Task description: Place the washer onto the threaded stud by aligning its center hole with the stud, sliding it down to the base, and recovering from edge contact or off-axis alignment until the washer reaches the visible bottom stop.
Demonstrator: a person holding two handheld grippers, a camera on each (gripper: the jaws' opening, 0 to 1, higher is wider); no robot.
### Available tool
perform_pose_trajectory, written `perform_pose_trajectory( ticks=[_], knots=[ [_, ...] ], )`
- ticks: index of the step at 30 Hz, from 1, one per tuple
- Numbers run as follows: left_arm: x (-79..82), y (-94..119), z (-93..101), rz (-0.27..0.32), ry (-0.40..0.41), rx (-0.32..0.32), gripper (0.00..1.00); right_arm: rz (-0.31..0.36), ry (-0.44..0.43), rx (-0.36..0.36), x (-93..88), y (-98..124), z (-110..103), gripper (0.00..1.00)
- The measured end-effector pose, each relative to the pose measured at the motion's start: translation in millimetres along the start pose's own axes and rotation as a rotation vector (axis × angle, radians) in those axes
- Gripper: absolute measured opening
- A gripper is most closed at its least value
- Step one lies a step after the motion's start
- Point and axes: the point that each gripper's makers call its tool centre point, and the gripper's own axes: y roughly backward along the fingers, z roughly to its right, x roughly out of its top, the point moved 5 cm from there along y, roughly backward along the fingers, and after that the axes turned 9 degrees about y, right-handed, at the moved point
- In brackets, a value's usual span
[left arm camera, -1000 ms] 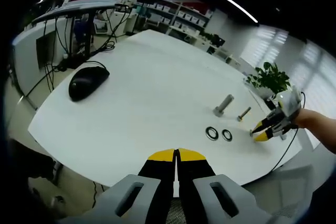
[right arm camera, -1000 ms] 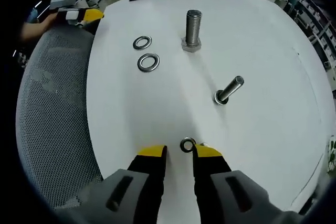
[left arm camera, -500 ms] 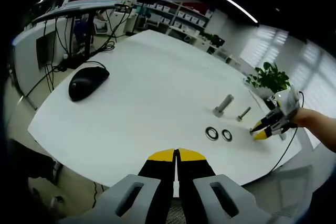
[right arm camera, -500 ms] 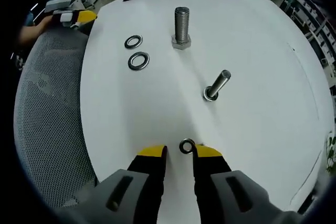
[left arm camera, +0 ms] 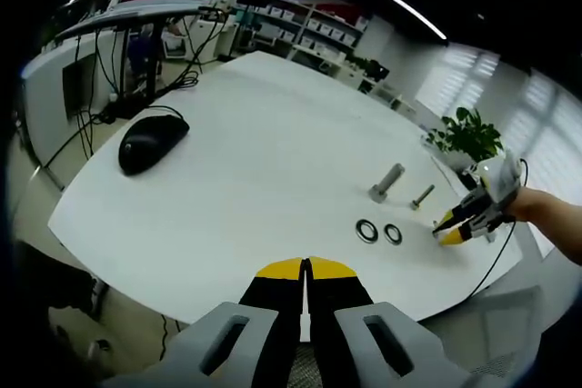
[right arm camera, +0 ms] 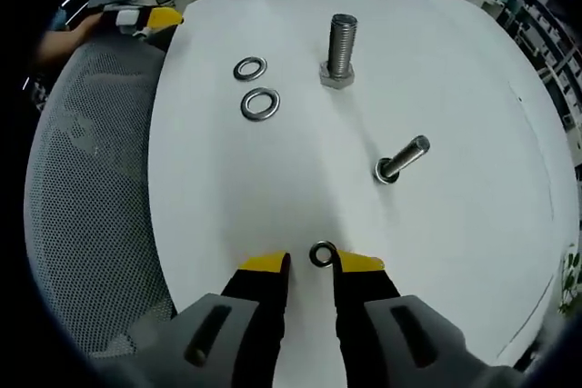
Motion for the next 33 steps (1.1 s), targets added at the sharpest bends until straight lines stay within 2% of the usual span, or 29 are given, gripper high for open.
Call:
perform_pose_trajectory(
  ticks=[5, 8, 17, 23, 26, 31, 33],
  knots=[
    [-0.1, 0, -0.4, -0.001, 0.002, -0.001, 0.00, 0.011, -0.034, -0.019, -4.1, 2, 9, 0.22],
    [0.0, 0, -0.1, -0.001, 0.003, -0.001, 0.00, 0.015, -0.047, 0.004, -4.7, 1, 7, 0.22],
    [-0.2, 0, -0.3, -0.002, 0.006, -0.003, 0.00, -0.002, -0.023, -0.003, -3.0, -2, 7, 0.18],
    [-0.2, 0, -0.5, -0.002, 0.007, -0.003, 0.00, -0.020, 0.037, -0.004, -0.7, -2, 3, 0.17],
    [-0.3, 0, -0.4, -0.002, 0.008, -0.002, 0.00, -0.036, 0.020, -0.004, 0.8, -2, 5, 0.16],
    [-0.2, 0, -0.5, -0.001, 0.009, -0.001, 0.00, -0.100, 0.063, -0.007, 4.7, -4, 4, 0.14],
    [-0.2, 0, -0.6, 0.000, 0.009, -0.001, 0.00, -0.106, 0.059, -0.019, 5.8, -4, 3, 0.14]
  ],
)
